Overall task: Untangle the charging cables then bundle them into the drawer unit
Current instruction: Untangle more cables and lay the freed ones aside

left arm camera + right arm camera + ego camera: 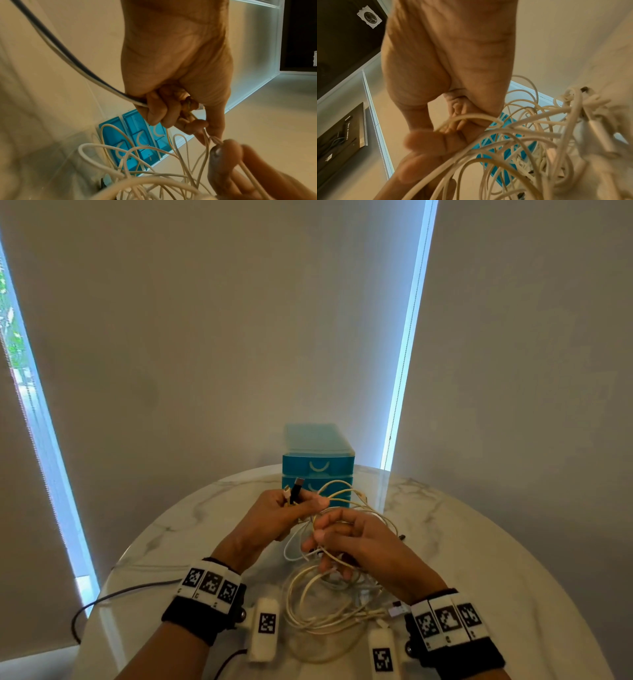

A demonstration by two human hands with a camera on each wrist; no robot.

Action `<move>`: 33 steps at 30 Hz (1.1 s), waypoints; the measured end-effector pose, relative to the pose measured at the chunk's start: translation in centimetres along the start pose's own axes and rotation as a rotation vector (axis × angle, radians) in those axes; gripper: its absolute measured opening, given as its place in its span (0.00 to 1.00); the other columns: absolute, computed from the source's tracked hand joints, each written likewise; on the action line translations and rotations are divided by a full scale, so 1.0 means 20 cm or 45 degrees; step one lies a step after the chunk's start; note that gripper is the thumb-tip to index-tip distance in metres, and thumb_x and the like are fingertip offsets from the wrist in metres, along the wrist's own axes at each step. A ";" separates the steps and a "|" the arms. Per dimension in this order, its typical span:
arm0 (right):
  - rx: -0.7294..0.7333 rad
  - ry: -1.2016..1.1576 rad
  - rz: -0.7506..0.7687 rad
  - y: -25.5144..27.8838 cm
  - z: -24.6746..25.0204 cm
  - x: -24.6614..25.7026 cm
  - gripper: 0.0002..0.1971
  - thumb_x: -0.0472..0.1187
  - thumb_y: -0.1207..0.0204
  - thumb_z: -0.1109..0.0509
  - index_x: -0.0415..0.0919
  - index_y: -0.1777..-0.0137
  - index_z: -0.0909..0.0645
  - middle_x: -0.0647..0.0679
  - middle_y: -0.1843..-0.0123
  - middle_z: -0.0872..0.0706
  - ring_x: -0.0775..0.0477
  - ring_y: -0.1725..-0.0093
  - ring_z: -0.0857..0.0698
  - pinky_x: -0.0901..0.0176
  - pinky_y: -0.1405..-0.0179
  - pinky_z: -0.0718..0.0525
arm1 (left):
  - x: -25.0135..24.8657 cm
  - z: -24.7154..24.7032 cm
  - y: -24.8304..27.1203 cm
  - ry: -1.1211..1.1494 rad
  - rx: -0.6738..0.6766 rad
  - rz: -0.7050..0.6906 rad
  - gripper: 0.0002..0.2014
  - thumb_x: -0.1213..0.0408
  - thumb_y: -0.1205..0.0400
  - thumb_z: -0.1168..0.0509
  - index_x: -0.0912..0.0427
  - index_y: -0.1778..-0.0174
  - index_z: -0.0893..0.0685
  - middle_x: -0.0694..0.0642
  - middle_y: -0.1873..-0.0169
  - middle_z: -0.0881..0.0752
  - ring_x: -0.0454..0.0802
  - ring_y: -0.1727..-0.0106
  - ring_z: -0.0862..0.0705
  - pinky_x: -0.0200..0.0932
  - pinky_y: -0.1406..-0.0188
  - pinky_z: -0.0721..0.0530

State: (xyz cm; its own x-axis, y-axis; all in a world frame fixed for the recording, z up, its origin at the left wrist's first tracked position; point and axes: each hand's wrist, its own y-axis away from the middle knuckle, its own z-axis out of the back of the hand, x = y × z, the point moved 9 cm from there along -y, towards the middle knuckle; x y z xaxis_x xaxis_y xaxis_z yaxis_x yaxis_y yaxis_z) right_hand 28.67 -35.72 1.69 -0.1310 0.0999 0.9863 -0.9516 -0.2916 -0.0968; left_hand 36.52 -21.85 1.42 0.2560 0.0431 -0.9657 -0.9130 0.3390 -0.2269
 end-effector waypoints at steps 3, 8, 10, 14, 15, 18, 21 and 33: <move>-0.267 -0.176 -0.082 -0.01 0.11 -0.04 0.21 0.50 0.05 0.38 0.30 0.34 0.14 0.36 0.45 0.03 0.35 0.48 0.04 0.51 0.58 0.07 | 0.00 0.03 -0.01 0.034 -0.083 -0.013 0.11 0.50 0.17 0.21 0.54 0.49 0.04 0.41 0.74 0.19 0.39 0.74 0.29 0.39 0.72 0.33; -0.624 -0.361 -0.067 0.02 0.28 -0.07 0.22 0.54 0.04 0.42 0.37 0.32 0.14 0.40 0.46 0.02 0.37 0.47 0.03 0.56 0.66 0.10 | -0.03 -0.02 0.02 -0.046 -0.004 -0.031 0.06 0.57 0.15 0.22 0.56 0.49 0.05 0.37 0.75 0.16 0.35 0.76 0.25 0.37 0.72 0.32; -0.710 -0.388 -0.027 0.03 0.32 -0.07 0.21 0.53 0.05 0.39 0.37 0.34 0.13 0.42 0.46 0.02 0.37 0.45 0.03 0.54 0.61 0.10 | -0.05 -0.05 0.03 -0.100 0.044 -0.033 0.06 0.60 0.14 0.22 0.58 0.48 0.05 0.37 0.75 0.15 0.33 0.76 0.23 0.33 0.73 0.30; -0.793 -0.514 0.153 0.04 0.39 -0.05 0.18 0.49 0.06 0.36 0.36 0.34 0.12 0.42 0.42 0.03 0.39 0.37 0.05 0.46 0.38 0.11 | -0.04 -0.06 0.02 -0.168 0.035 -0.004 0.09 0.61 0.14 0.23 0.64 0.46 0.04 0.36 0.74 0.12 0.27 0.74 0.18 0.20 0.73 0.25; -0.811 -0.555 0.209 0.04 0.41 -0.03 0.18 0.49 0.05 0.37 0.35 0.34 0.13 0.43 0.40 0.03 0.41 0.35 0.06 0.46 0.36 0.12 | -0.04 -0.06 0.02 -0.172 0.026 -0.003 0.11 0.58 0.14 0.23 0.64 0.47 0.04 0.36 0.73 0.12 0.27 0.73 0.18 0.20 0.73 0.25; -0.764 -0.914 0.382 0.06 0.48 0.03 0.14 0.48 0.04 0.42 0.40 0.42 0.19 0.44 0.39 0.04 0.45 0.35 0.06 0.48 0.34 0.11 | -0.03 -0.02 0.02 -0.194 -0.073 -0.023 0.16 0.47 0.12 0.28 0.55 0.48 0.02 0.39 0.69 0.11 0.28 0.70 0.18 0.22 0.73 0.25; -0.621 -1.322 0.464 0.07 0.54 0.04 0.13 0.47 0.04 0.40 0.43 0.49 0.20 0.50 0.63 0.18 0.52 0.62 0.16 0.60 0.62 0.11 | -0.01 0.05 -0.01 -0.134 -0.202 -0.036 0.15 0.47 0.10 0.30 0.54 0.45 0.05 0.39 0.72 0.15 0.32 0.73 0.21 0.25 0.75 0.26; -0.499 0.173 0.099 0.03 0.23 0.02 0.12 0.53 0.13 0.25 0.46 0.42 0.06 0.61 0.79 0.20 0.62 0.81 0.26 0.71 0.78 0.28 | -0.08 0.01 -0.01 0.428 -0.054 -0.170 0.17 0.49 0.09 0.37 0.60 0.38 0.15 0.53 0.57 0.11 0.44 0.76 0.37 0.37 0.78 0.39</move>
State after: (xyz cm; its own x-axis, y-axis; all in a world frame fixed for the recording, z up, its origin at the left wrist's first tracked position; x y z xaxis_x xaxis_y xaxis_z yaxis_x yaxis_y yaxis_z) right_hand 29.33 -40.14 2.59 -0.2174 0.2243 0.9500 -0.9677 0.0782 -0.2399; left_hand 36.30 -21.84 3.12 0.2615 -0.3130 -0.9130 -0.8929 0.2809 -0.3520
